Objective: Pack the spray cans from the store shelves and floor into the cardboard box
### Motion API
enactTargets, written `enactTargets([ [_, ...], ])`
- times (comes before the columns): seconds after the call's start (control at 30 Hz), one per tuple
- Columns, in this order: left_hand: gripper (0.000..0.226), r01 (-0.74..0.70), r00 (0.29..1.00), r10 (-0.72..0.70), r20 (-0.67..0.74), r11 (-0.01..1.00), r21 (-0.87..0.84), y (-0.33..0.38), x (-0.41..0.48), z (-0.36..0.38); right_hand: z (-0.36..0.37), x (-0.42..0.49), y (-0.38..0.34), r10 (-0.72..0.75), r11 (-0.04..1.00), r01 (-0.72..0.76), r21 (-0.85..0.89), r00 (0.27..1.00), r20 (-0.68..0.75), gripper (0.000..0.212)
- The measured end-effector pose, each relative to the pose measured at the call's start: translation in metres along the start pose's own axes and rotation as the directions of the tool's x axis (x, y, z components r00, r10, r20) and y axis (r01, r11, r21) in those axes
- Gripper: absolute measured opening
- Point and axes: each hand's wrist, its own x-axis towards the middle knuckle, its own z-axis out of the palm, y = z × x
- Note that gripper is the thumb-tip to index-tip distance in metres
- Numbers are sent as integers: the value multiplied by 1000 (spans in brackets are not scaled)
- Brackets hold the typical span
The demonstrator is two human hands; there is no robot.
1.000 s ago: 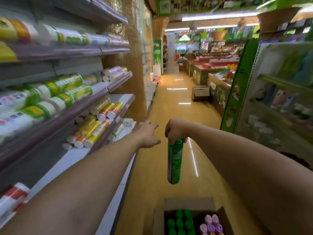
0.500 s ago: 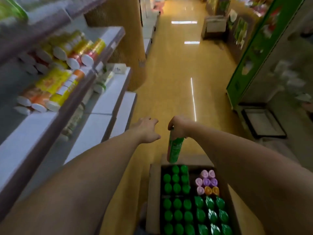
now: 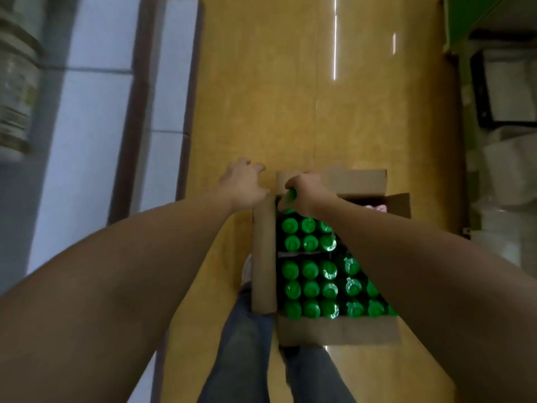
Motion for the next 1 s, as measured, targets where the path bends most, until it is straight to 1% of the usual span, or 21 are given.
enactTargets([
  [0.07,69,-22,1000,22,14,1000,14,-16,22,29,24,21,8,-10,1000,10,-4,1000,17,46],
  [0.17,69,-41,997,39,62,998,39,-37,52,66,58,49,18,-9,999,12,-44,999,52,47],
  [0.23,69,-18,997,17,73,1000,20,-49,71,86,80,69,24,0,999,3,-51,997,74,45],
  [0.3,67,-5,999,6,52,999,-32,-60,88,107,101,89,32,13,999,-9,-50,997,77,44],
  [0.4,58,-28,1000,26,-16,993,-113,-77,101,146,135,117,42,31,998,-27,-51,997,77,47],
  [0.5,58,-31,1000,30,-6,993,-116,-91,111,183,167,143,48,49,997,-43,-65,996,79,44],
  [0.63,55,1,1000,-4,-19,988,-156,-100,127,216,199,170,54,39,988,-23,-153,994,102,42],
  [0.73,50,-18,999,12,-44,990,-137,-101,131,237,212,178,59,50,982,-39,-184,997,55,40],
  [0.8,49,-31,998,24,-56,992,-125,-101,128,247,220,178,61,63,985,-52,-167,996,61,46],
  [0.9,50,-25,998,18,-53,991,-130,-99,118,250,225,169,62,79,994,-66,-92,987,140,65],
  [1.0,50,-42,997,32,-69,989,-140,-89,109,237,216,156,62,74,997,-70,-38,987,143,71],
])
